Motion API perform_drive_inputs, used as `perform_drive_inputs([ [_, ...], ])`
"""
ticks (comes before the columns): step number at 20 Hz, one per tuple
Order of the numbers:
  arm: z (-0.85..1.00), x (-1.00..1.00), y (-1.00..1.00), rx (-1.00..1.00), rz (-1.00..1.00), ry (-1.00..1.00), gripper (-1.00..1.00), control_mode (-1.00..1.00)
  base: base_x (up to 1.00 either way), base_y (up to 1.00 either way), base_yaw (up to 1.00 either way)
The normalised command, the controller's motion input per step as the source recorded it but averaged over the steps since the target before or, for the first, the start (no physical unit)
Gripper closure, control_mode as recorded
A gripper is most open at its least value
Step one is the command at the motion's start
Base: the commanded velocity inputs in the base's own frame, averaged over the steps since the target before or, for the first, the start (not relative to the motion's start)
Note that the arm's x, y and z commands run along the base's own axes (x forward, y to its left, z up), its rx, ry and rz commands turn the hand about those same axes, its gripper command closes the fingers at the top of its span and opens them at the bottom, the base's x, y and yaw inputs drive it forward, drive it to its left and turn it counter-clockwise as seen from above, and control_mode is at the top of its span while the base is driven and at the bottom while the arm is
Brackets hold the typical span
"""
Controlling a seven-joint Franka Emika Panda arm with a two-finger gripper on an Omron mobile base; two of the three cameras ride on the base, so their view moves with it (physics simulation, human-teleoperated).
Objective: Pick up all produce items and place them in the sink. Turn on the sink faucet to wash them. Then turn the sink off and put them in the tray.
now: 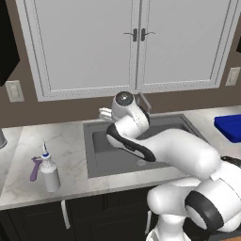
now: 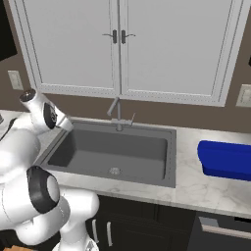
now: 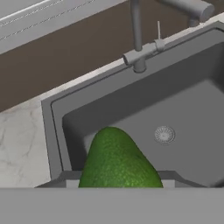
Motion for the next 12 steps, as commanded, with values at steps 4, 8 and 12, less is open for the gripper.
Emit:
perform_drive_inputs([
  [4, 0.42, -0.51, -0.12, 0.00, 0.00, 0.09, 1.00, -1.00, 0.00, 0.00, 0.00],
  [8, 0.14, -0.52, -0.40, 0.00, 0.00, 0.06, 1.00, -1.00, 0.00, 0.00, 0.00],
  [12, 0.03, -0.56, -0.67, 0.00, 0.00, 0.03, 1.00, -1.00, 0.00, 0.00, 0.00],
])
